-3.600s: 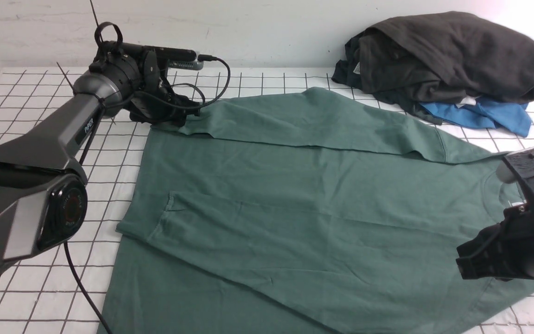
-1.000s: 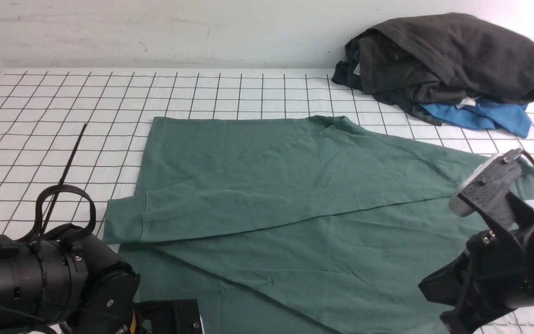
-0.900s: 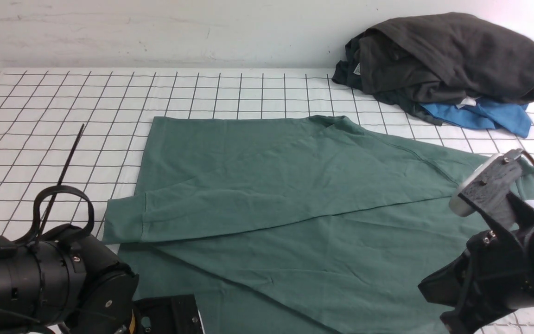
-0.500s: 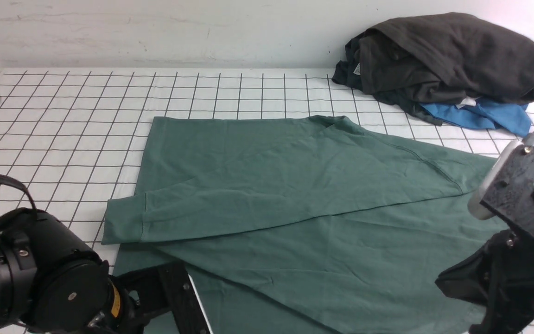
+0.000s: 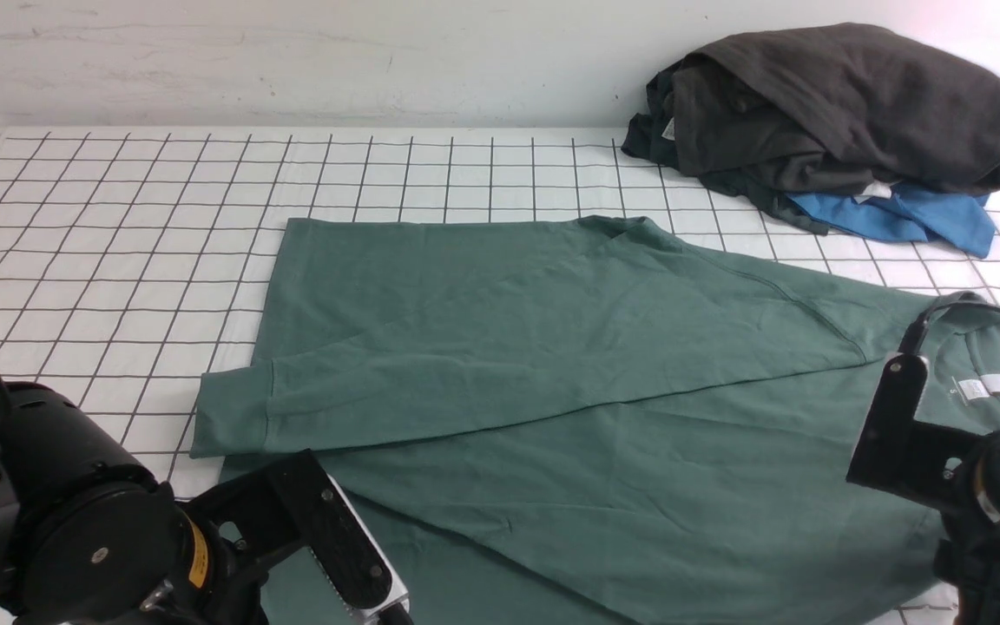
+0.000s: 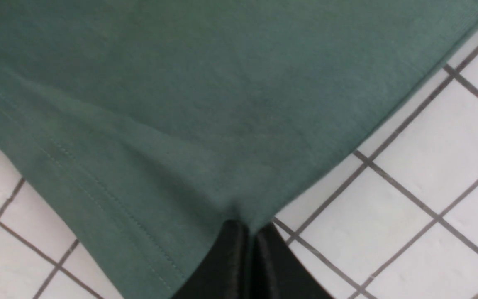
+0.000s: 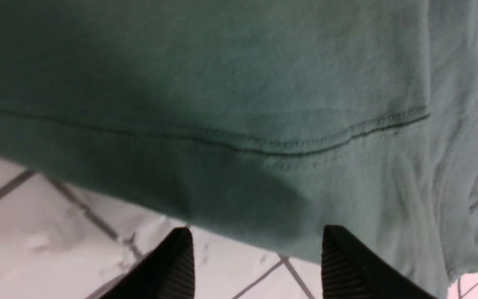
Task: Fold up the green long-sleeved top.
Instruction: Use both arms simultaneously to clamp the lower edge of the clothing fabric, then use both arms to drag the lower edge of the fabric forward and fold it over the upper edge
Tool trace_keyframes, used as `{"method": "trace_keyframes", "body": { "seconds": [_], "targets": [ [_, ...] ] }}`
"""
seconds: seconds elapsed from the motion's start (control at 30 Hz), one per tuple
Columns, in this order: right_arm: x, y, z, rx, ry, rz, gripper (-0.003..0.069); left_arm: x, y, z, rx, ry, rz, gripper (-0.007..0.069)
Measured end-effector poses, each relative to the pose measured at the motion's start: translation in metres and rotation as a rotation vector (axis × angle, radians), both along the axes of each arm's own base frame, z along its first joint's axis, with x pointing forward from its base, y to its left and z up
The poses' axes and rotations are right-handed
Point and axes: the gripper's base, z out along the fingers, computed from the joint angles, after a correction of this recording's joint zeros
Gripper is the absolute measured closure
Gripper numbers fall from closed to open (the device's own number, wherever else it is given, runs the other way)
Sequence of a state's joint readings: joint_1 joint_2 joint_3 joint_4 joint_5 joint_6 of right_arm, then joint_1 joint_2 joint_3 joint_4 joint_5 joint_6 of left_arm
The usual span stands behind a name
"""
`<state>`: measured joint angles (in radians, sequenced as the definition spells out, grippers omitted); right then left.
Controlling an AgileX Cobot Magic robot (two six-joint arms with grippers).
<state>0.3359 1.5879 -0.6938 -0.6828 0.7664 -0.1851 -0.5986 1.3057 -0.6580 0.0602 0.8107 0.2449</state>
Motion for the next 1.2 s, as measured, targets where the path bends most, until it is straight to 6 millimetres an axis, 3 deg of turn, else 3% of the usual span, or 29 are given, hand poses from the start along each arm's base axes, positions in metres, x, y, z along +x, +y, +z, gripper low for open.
{"method": "trace_keyframes", "body": {
  "seconds": [0.27, 0.37, 0.4, 0.43, 0.47, 0.53, 0.7, 0.8, 0.97, 1.03, 1.07, 1.2],
  "targets": [
    [0.01, 0.0, -0.015, -0.054, 0.009, -0.011, 0.028, -0.002, 0.002, 0.006, -0.017, -0.024, 0.001, 0.0629],
    [0.01, 0.002, -0.014, -0.032, -0.012, -0.036, 0.0433, -0.003, 0.002, 0.007, -0.022, -0.027, 0.012, 0.0629],
    [0.01, 0.002, -0.014, -0.028, -0.014, -0.036, 0.0433, -0.003, 0.002, 0.007, -0.023, -0.027, 0.014, 0.0629],
    [0.011, 0.003, -0.014, -0.011, -0.028, -0.036, 0.0489, -0.002, 0.002, 0.008, -0.027, -0.026, 0.031, 0.0629],
    [0.012, 0.004, -0.009, 0.015, -0.057, -0.037, 0.0579, -0.001, 0.001, 0.01, -0.037, -0.029, 0.068, 0.0629],
    [0.012, 0.005, 0.002, 0.044, -0.107, -0.052, 0.0636, 0.002, 0.0, 0.015, -0.05, -0.043, 0.113, 0.0629],
    [0.016, 0.005, 0.044, 0.148, -0.289, -0.143, 0.0655, 0.022, -0.002, 0.043, -0.066, -0.175, 0.241, 0.0629],
    [0.025, 0.005, 0.058, 0.202, -0.354, -0.201, 0.0655, 0.038, 0.0, 0.061, -0.065, -0.274, 0.304, 0.0629],
    [0.077, 0.001, 0.092, 0.381, -0.521, -0.299, 0.0655, 0.11, 0.012, 0.11, -0.099, -0.531, 0.455, 0.0629],
    [0.09, 0.001, 0.096, 0.402, -0.546, -0.302, 0.0655, 0.127, 0.014, 0.116, -0.107, -0.561, 0.478, 0.0629],
    [0.11, 0.002, 0.103, 0.433, -0.59, -0.298, 0.0655, 0.155, 0.018, 0.122, -0.116, -0.598, 0.517, 0.0629],
    [0.16, 0.006, 0.1, 0.466, -0.642, -0.292, 0.0655, 0.221, 0.025, 0.114, -0.113, -0.635, 0.583, 0.0629]
  ]
}}
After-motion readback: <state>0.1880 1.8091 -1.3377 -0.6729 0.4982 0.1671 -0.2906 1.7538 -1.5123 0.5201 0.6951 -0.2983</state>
